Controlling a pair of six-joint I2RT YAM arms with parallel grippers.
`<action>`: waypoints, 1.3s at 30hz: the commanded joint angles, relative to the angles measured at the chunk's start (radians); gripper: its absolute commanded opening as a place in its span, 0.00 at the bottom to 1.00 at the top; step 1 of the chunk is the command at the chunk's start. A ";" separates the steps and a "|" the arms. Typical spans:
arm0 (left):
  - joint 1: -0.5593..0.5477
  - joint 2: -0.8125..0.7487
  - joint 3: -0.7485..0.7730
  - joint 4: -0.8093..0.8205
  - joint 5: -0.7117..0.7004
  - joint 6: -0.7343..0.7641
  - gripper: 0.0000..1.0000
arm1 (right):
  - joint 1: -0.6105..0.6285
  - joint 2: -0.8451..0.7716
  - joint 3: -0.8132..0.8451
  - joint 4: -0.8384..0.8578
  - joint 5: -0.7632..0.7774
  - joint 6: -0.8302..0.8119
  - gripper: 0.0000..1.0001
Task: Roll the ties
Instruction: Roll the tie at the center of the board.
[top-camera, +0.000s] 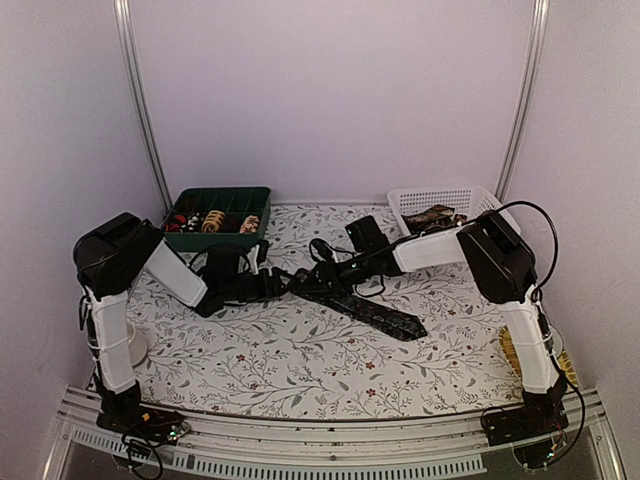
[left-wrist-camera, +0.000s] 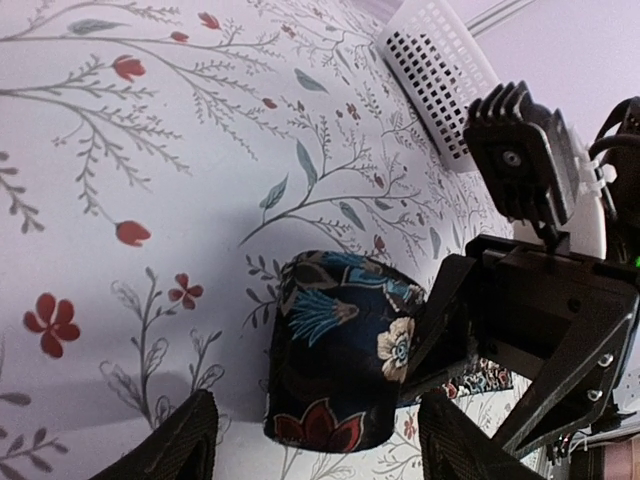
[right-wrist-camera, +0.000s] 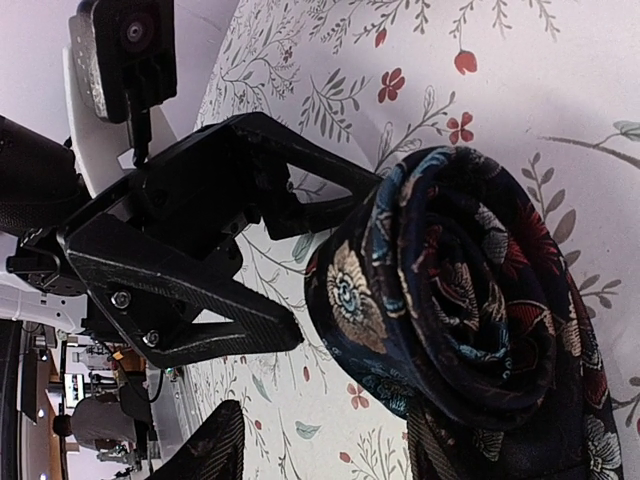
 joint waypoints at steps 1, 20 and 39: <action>0.008 0.066 0.052 0.024 0.055 0.022 0.69 | -0.010 0.097 0.000 0.010 0.000 0.008 0.55; 0.013 0.193 0.137 0.037 0.146 0.001 0.38 | -0.015 0.095 0.013 0.003 -0.004 0.007 0.55; 0.015 0.126 0.189 -0.158 0.076 -0.041 0.08 | -0.077 -0.416 -0.174 -0.049 -0.054 -0.072 0.67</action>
